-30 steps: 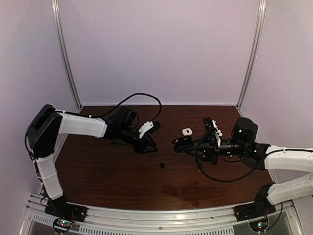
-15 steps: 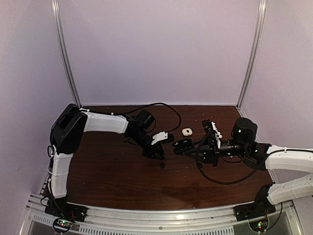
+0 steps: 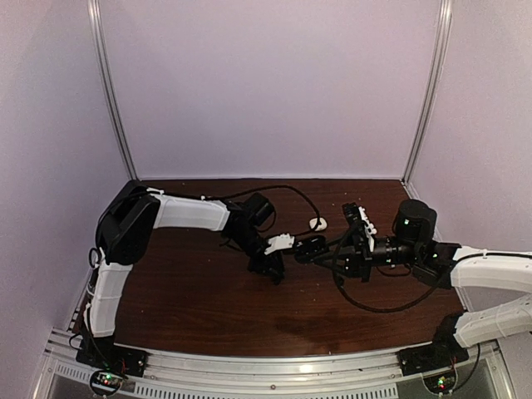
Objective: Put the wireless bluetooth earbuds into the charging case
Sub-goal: Pick up the right earbud from the center of the board.
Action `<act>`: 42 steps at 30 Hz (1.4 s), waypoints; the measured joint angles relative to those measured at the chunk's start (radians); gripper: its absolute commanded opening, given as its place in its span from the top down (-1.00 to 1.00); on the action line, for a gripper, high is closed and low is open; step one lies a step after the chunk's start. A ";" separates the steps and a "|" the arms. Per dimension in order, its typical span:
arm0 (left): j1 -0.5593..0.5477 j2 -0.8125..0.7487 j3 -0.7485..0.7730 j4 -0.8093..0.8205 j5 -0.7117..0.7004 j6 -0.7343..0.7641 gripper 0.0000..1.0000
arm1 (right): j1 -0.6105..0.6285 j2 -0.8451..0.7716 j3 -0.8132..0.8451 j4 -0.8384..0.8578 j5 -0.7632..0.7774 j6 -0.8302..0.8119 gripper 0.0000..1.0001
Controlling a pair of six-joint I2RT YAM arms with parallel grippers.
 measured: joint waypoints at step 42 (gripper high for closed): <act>0.001 -0.085 -0.143 0.033 0.007 0.011 0.69 | 0.000 0.014 0.000 -0.007 0.021 0.003 1.00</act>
